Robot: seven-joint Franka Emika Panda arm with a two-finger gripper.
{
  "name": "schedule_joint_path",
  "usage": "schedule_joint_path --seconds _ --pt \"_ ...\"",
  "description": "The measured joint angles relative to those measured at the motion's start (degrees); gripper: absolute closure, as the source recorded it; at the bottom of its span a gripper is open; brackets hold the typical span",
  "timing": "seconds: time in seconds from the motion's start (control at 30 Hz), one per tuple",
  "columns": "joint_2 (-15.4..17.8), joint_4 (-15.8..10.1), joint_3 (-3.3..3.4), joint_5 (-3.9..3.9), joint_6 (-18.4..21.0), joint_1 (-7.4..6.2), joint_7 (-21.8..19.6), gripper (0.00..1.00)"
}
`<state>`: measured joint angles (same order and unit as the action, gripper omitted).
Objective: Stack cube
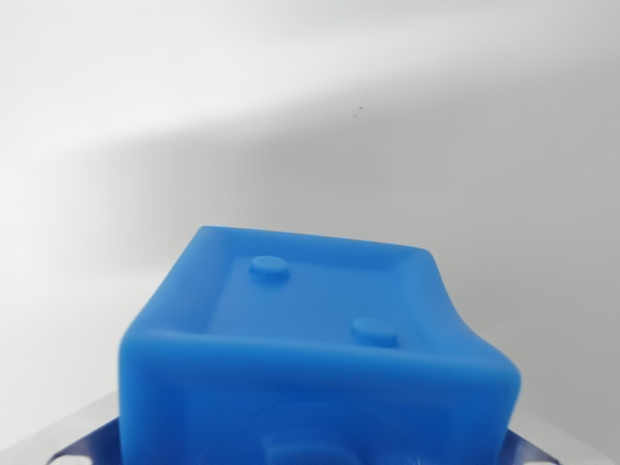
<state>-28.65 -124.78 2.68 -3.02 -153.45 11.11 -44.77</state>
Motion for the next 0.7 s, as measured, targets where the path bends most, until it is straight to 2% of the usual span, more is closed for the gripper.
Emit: schedule_joint_path --seconds 0.37,0.7 --pt "4.37 -1.10 0.25 0.31 2.93 -0.19 0.37 1.00" --pt "7.42 -4.40 0.06 0.88 2.94 -0.16 5.23 1.00"
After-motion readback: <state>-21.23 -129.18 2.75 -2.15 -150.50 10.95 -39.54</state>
